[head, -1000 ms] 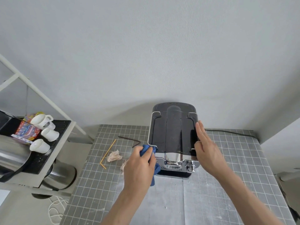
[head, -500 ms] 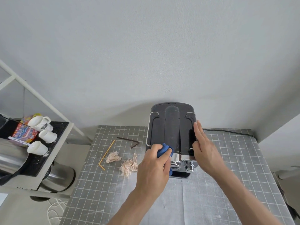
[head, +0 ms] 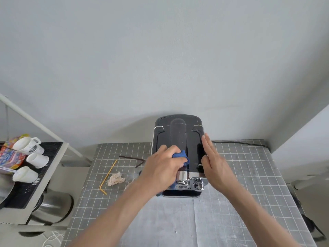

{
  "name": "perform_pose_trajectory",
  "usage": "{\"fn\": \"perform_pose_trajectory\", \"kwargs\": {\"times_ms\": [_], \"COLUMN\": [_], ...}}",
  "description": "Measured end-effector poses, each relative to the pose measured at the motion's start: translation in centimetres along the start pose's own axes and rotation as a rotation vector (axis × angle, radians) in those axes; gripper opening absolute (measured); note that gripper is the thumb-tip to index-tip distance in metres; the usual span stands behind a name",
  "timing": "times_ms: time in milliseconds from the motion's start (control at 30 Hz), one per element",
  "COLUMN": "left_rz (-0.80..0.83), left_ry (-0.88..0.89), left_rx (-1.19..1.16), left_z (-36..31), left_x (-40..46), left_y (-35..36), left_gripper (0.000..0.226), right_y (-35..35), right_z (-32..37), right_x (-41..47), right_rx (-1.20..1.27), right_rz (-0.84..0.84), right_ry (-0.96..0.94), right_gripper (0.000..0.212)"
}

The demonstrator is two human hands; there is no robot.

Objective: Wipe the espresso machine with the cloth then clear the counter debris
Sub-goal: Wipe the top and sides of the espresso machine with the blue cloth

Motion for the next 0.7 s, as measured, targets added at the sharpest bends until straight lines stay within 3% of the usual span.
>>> {"fn": "perform_pose_trajectory", "kwargs": {"times_ms": [100,200,400,533,700], "left_rz": [0.001,0.103,0.235,0.286,0.220], "left_ry": [-0.040,-0.053,0.191,0.312,0.212], "left_rx": [-0.026,-0.075,-0.140,-0.062,-0.078], "left_z": [2.3,3.6,1.6,-0.5,0.1], "left_x": [4.1,7.1,2.5,1.4,3.6], "left_y": [-0.5,-1.1,-2.0,-1.6,-1.1], "left_gripper": [0.019,0.023,0.030,0.029,0.024], "right_y": [-0.1,-0.4,-0.2,-0.1,-0.5], "right_z": [0.1,0.2,-0.1,-0.1,0.1], "right_x": [-0.1,-0.1,0.0,0.1,0.0], "right_rx": [-0.012,-0.046,-0.044,-0.026,-0.008], "right_rz": [-0.015,-0.045,-0.058,-0.058,-0.042], "right_ry": [-0.014,-0.039,-0.050,-0.037,-0.050], "right_gripper": [0.066,0.065,0.065,0.066,0.064]}}
Point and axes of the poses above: each hand's wrist, its own x-axis towards the middle knuckle, its own y-axis out of the palm, z = x × y, the point moved 1 cm from there along x, towards the middle knuckle, and after that the axes turned 9 degrees about z, right-handed, at the moved point
